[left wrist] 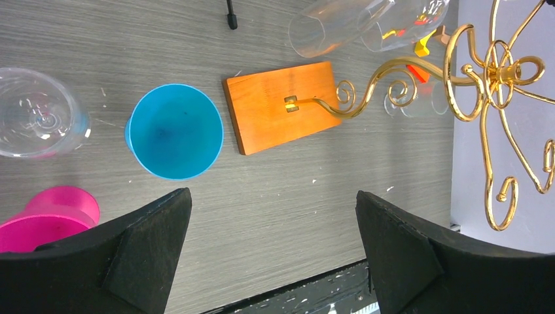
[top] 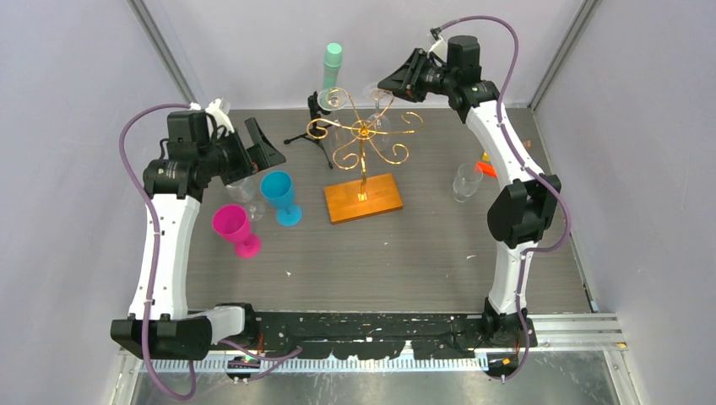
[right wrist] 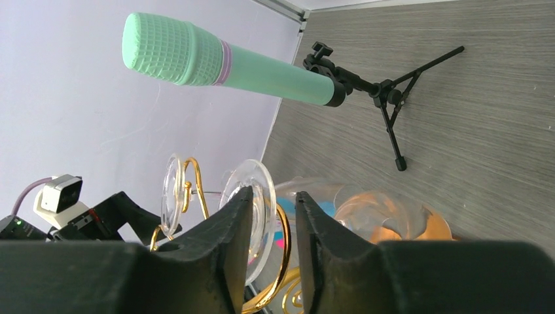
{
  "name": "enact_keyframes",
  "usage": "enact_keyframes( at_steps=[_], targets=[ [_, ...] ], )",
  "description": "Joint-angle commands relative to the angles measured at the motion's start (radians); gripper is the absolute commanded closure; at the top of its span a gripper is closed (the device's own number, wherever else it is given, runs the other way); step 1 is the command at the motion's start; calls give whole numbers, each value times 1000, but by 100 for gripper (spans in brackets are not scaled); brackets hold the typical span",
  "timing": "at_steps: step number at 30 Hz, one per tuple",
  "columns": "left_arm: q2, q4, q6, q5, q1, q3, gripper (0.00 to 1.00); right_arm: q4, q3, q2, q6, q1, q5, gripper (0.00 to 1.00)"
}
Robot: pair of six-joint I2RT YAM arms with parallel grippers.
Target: Take the wine glass off the wine glass rack
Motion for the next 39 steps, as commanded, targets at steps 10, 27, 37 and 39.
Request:
enact_keyframes(
  at_steps=[10,27,37,39],
  targets=[
    [-19,37,28,-44,6,-3,0,86,3,-30,54,3,-50,98],
    [-25,38,34,-57,6,-11,0,58,22,-47,11,3,25,93],
    [-21,42,31,-56,6,-14,0,72,5,-50,88,3,9,77],
    [-22,43,31,-56,6,-15,0,95,0,-51,103,3,11,73]
  ],
)
